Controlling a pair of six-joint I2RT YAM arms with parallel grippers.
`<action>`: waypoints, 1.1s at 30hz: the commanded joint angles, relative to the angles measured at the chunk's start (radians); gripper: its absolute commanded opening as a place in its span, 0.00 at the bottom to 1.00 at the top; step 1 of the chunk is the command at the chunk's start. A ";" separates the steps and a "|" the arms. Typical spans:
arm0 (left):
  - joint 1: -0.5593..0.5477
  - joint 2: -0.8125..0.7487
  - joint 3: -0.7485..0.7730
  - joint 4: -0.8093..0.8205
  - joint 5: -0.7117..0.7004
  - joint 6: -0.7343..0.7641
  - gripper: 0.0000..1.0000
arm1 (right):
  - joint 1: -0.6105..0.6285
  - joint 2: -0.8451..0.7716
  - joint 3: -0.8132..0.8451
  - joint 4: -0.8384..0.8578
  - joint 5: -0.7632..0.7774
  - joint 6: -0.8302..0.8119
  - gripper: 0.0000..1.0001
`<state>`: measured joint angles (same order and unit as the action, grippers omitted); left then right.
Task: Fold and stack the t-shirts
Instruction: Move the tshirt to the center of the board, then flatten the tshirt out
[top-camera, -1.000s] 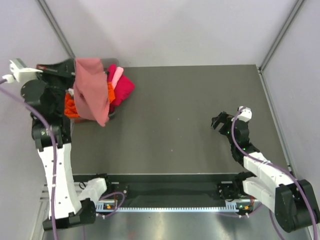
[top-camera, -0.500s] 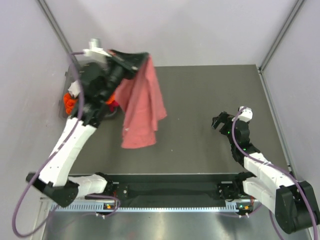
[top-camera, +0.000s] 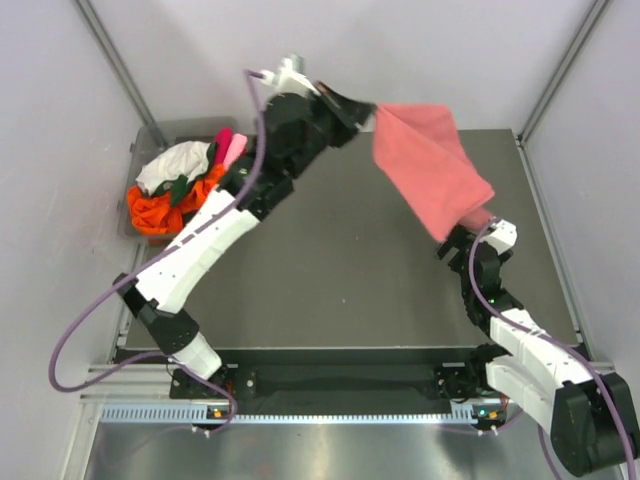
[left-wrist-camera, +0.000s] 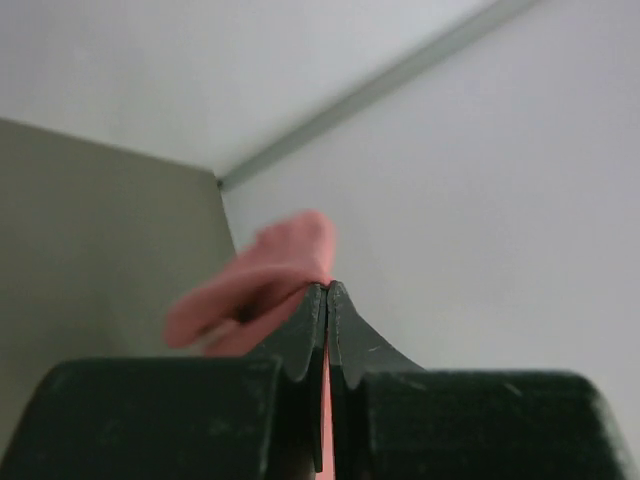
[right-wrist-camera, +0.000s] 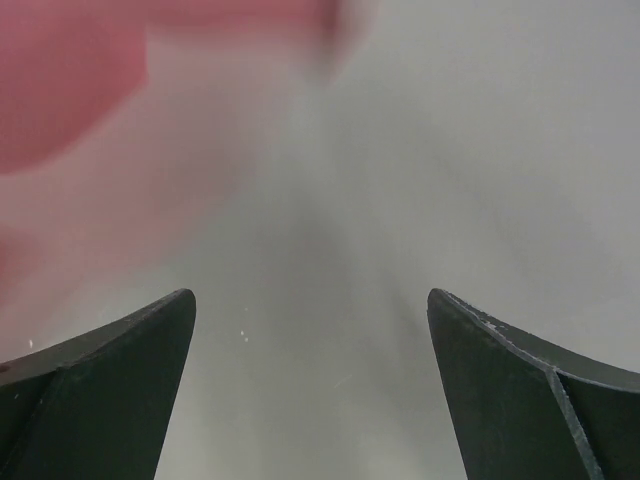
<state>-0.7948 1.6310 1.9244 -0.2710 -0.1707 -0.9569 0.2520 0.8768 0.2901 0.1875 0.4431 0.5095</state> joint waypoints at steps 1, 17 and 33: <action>0.147 -0.106 -0.015 0.030 -0.018 -0.032 0.00 | -0.013 -0.042 0.023 0.006 0.043 0.012 1.00; 0.258 -0.322 -0.921 0.151 -0.190 0.116 0.98 | -0.013 -0.050 -0.008 0.107 -0.125 -0.060 0.94; 0.190 -0.399 -1.194 0.444 -0.023 0.507 0.88 | -0.013 0.399 0.210 0.013 -0.305 -0.066 0.32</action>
<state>-0.6014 1.2984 0.7757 0.0288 -0.2199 -0.5392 0.2474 1.2659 0.4507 0.2146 0.1547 0.4454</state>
